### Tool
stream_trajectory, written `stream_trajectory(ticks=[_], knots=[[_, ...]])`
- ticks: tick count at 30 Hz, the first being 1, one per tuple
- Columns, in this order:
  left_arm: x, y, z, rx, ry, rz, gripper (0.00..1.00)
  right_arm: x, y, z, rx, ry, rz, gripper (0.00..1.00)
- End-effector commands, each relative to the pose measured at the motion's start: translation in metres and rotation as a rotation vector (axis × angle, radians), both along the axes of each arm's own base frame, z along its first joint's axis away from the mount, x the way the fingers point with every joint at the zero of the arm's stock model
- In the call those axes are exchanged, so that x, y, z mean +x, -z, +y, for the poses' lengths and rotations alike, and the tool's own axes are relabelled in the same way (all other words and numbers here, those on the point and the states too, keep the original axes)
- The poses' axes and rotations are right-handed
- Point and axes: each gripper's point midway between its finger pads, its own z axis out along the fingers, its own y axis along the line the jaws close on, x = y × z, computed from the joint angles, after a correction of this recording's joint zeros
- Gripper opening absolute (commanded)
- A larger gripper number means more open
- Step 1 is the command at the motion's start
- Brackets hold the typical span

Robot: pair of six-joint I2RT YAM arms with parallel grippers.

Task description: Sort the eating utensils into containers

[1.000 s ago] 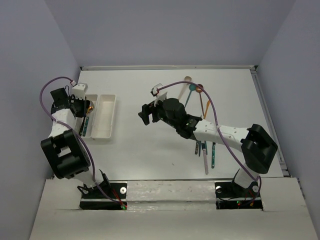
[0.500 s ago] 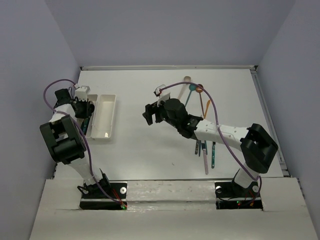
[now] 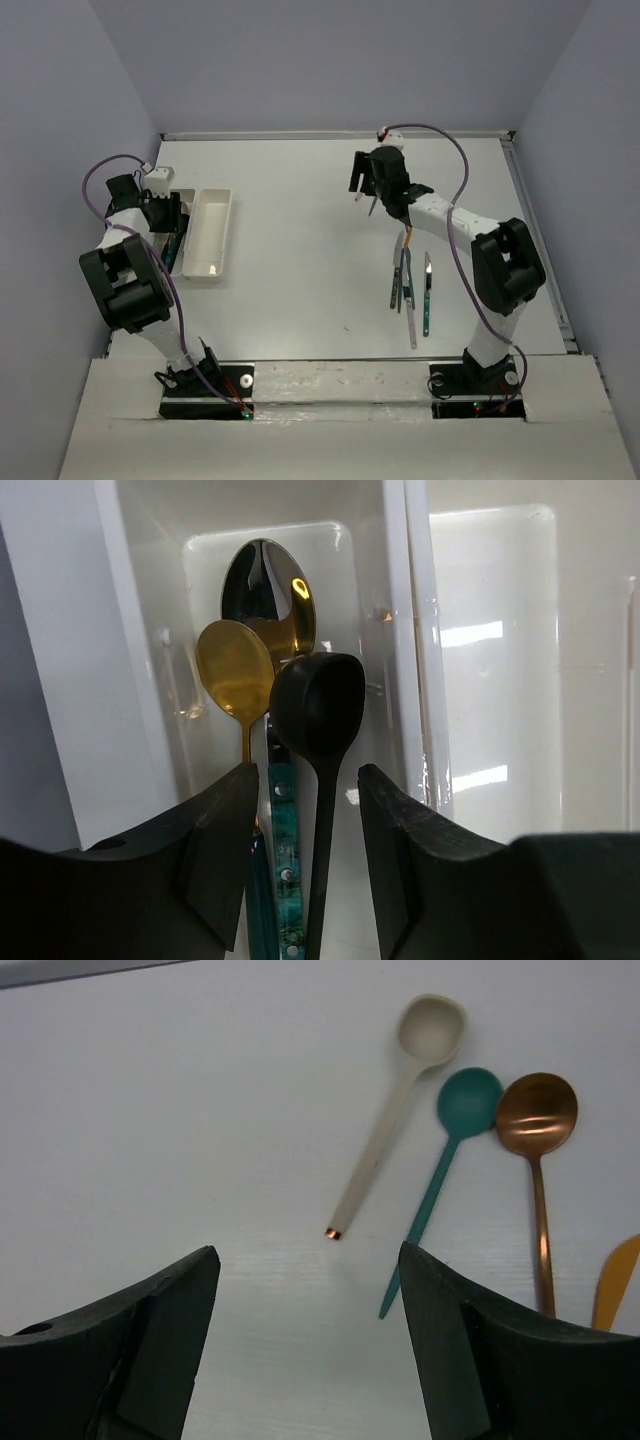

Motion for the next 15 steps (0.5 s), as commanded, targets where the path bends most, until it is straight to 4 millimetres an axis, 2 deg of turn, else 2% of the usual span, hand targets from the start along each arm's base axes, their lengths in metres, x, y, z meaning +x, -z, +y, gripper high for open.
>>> stream_trajectory(ticks=[1,2,3,4,5,6,7,11,15], knots=[[0.011,-0.051,-0.002,0.018,0.005,-0.13,0.57,0.058,-0.004,-0.028,-0.059,0.16,0.026,0.79],[0.01,-0.057,-0.003,0.021,0.008,-0.145,0.57,0.066,-0.001,-0.026,-0.085,0.158,0.033,0.79],[0.01,-0.061,-0.004,0.02,0.01,-0.153,0.57,0.073,0.008,-0.032,-0.12,0.17,0.066,0.8],[0.008,-0.062,-0.005,0.022,0.012,-0.158,0.57,0.082,0.037,-0.029,-0.163,0.168,0.113,0.8],[0.007,-0.067,-0.005,0.028,0.013,-0.169,0.58,0.102,0.016,-0.028,-0.16,0.184,0.07,0.8],[0.007,-0.068,-0.006,0.032,0.018,-0.171,0.58,0.104,0.025,-0.029,-0.192,0.186,0.104,0.8],[0.006,-0.071,-0.006,0.038,0.017,-0.179,0.58,0.12,0.032,-0.03,-0.206,0.205,0.105,0.8],[0.001,-0.074,-0.009,0.043,0.025,-0.19,0.59,0.128,0.06,-0.041,-0.289,0.264,0.151,0.8],[-0.003,-0.078,-0.014,0.036,0.041,-0.206,0.59,0.127,0.077,-0.047,-0.324,0.287,0.17,0.78]])
